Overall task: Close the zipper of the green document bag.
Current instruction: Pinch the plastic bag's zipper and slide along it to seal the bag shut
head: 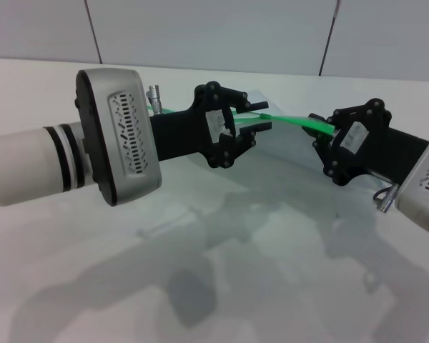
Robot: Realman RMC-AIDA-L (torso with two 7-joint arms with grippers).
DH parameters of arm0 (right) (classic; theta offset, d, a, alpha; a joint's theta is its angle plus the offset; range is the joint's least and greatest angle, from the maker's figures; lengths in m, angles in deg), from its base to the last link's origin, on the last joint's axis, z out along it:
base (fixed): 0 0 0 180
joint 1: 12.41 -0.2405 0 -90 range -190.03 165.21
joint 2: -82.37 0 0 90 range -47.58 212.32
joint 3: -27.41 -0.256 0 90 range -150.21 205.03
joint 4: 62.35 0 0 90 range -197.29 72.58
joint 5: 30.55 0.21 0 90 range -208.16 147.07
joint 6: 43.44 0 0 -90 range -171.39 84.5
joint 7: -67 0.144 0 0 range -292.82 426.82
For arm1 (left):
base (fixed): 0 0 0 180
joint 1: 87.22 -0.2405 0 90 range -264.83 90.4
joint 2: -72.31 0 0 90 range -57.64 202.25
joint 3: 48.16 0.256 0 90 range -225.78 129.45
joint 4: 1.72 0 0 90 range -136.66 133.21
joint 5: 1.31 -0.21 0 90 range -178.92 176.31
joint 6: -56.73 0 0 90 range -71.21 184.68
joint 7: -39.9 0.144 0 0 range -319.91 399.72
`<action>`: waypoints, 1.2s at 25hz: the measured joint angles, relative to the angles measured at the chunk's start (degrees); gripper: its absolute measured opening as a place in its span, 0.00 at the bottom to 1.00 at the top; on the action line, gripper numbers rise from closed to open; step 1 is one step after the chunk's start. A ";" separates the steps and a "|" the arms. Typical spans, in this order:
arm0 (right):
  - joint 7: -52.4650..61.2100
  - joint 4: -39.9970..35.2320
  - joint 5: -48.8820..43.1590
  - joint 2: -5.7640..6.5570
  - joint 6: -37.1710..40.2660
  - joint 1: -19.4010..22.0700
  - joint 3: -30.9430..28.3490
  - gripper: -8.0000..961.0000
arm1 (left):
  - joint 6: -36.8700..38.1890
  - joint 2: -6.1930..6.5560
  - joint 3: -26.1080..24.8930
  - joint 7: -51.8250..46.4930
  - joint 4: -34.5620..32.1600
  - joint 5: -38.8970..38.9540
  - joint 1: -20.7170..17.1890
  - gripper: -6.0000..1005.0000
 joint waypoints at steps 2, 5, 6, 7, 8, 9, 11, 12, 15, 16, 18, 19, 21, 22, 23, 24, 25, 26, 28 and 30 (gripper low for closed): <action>0.00 -0.02 0.00 -0.02 -0.35 0.00 0.01 0.11 | 0.09 0.00 -0.09 0.03 -0.07 0.02 -0.01 0.28; 0.00 -0.57 0.00 -0.01 -0.70 0.11 0.27 0.12 | 0.25 0.00 -0.14 0.05 -0.22 0.03 0.00 0.27; 0.00 -1.01 -0.01 0.00 -0.71 0.25 0.59 0.12 | 0.29 0.00 -0.14 0.10 -0.36 0.03 0.05 0.26; 0.00 -1.01 -0.01 0.00 -0.71 0.25 0.59 0.12 | 0.29 0.00 -0.14 0.10 -0.36 0.03 0.05 0.26; 0.00 -1.15 -0.04 0.00 -0.71 0.29 0.69 0.12 | 0.29 0.00 -0.14 0.12 -0.49 0.03 0.07 0.25; 0.00 -1.24 -0.11 0.00 -0.71 0.32 0.73 0.12 | 0.29 0.00 -0.12 0.14 -0.92 0.03 0.34 0.25; 0.00 -1.25 -0.22 0.00 -0.71 0.33 0.76 0.12 | 0.29 0.00 -0.07 0.14 -1.08 0.04 0.49 0.24; 0.00 -1.26 -0.25 0.00 -0.71 0.33 0.76 0.12 | 0.29 0.00 -0.03 0.14 -1.33 0.04 0.66 0.23; -0.01 -1.27 -0.37 0.00 -0.71 0.35 0.78 0.12 | 0.09 0.00 0.01 0.05 -2.07 0.03 1.12 0.22; -0.01 -1.20 -0.40 0.00 -0.71 0.35 0.79 0.12 | -0.07 0.00 0.02 -0.06 -2.20 0.03 1.20 0.21; 0.00 -1.02 -0.43 0.00 -0.71 0.35 0.80 0.12 | -0.25 0.00 0.00 -0.20 -2.29 0.03 1.27 0.20; -0.01 -0.98 -0.45 0.00 -0.71 0.35 0.80 0.12 | -0.32 0.00 -0.02 -0.20 -2.29 0.03 1.26 0.20; -0.01 -0.92 -0.49 0.00 -0.71 0.35 0.80 0.13 | -0.36 0.00 -0.05 -0.08 -2.23 0.03 1.16 0.19; -0.04 -0.90 -0.52 0.00 -0.71 0.35 0.80 0.13 | -0.42 0.00 -0.04 0.00 -2.19 0.03 1.10 0.18; -0.15 -0.89 -0.54 0.00 -0.71 0.35 0.80 0.13 | -0.48 0.00 -0.03 0.04 -2.19 0.03 1.10 0.18; -0.30 -0.88 -0.55 0.00 -0.71 0.35 0.83 0.13 | -0.51 0.00 -0.02 0.04 -2.20 0.03 1.11 0.18; -0.48 -0.86 -0.57 0.00 -0.71 0.35 0.90 0.13 | -0.53 0.00 -0.01 0.05 -2.25 0.03 1.15 0.17; -0.61 -0.83 -0.59 0.00 -0.71 0.35 1.00 0.13 | -0.55 0.00 -0.01 0.05 -2.28 0.03 1.18 0.17; -0.64 -0.79 -0.63 0.00 -0.71 0.32 1.11 0.13 | -0.52 0.00 -0.03 0.05 -2.30 0.03 1.20 0.17; -0.64 -0.75 -0.63 0.00 -0.71 0.31 1.14 0.13 | -0.38 0.00 -0.05 0.05 -2.30 0.03 1.20 0.16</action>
